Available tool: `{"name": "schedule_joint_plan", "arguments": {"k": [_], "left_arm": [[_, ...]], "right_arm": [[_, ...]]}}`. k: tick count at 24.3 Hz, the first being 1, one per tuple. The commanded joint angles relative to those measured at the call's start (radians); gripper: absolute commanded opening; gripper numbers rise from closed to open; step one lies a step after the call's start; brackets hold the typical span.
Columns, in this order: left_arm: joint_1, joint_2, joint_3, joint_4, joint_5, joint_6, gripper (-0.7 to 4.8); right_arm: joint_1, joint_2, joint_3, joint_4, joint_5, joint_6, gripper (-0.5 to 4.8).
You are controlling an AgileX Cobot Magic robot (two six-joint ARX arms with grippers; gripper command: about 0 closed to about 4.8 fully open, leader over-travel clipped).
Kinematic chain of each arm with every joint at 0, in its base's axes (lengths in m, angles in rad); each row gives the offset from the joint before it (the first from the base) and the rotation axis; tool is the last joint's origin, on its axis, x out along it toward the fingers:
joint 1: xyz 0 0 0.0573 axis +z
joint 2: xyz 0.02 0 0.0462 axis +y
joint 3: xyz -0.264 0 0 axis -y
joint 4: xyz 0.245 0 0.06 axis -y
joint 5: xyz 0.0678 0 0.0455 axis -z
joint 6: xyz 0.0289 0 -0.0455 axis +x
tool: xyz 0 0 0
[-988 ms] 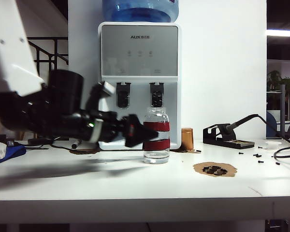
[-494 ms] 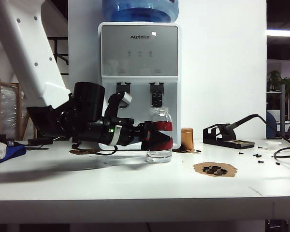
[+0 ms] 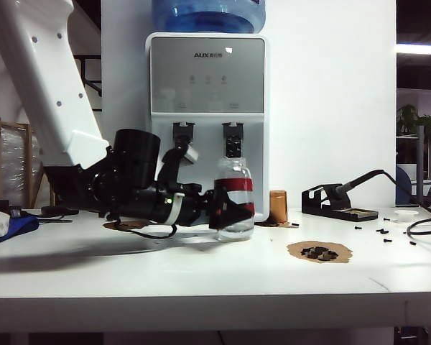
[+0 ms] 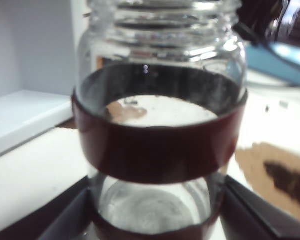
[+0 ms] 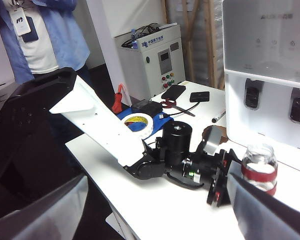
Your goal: Pick up the water bottle with two loops of red belts, then reach the front water dispenser and gently press the gray-black baffle horizontally to get a little water.
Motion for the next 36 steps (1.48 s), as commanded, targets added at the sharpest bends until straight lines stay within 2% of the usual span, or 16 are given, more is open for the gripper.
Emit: {"name": "schedule_joint_plan", "arguments": {"k": [1,4,8,10,13,14,17,19,23,31,36], "left_arm": [[0.045,-0.023,0.014,0.121,-0.012,-0.185,-0.04],[0.077,-0.048,0.018,0.123,-0.140,-0.195,-0.04],[0.075,-0.050,0.050,0.081,-0.165,-0.141,-0.04],[0.073,-0.050,0.071,0.069,-0.230,-0.114,-0.04],[0.089,-0.050,0.127,-0.047,-0.312,-0.053,-0.04],[0.094,-0.049,0.146,-0.091,-0.316,-0.034,-0.04],[0.104,-0.049,0.150,-0.082,-0.325,-0.022,-0.04],[0.105,-0.049,0.150,-0.087,-0.370,-0.010,-0.04],[0.106,-0.049,0.162,-0.089,-0.390,0.005,-0.04],[0.117,-0.049,0.221,-0.111,-0.423,0.019,-0.04],[0.117,-0.048,0.227,-0.111,-0.423,0.019,-0.04]], "right_arm": [[0.002,-0.001,0.005,0.010,-0.003,-0.001,4.48],[0.002,-0.001,0.005,0.010,-0.039,-0.001,4.48],[0.002,0.000,0.005,0.013,-0.076,-0.002,4.48],[0.002,0.001,0.005,0.015,-0.080,-0.003,4.48],[0.002,0.018,0.005,0.028,-0.076,-0.009,4.48],[0.003,0.027,0.005,0.044,-0.064,-0.009,4.48],[0.003,0.043,0.004,0.083,0.005,-0.010,4.48],[0.003,0.069,0.004,0.105,0.005,-0.010,4.48],[0.008,0.108,0.004,0.106,0.047,-0.010,4.49],[0.046,0.154,0.004,0.241,0.034,-0.008,4.49],[0.072,0.161,0.004,0.247,0.023,-0.005,4.49]]}}
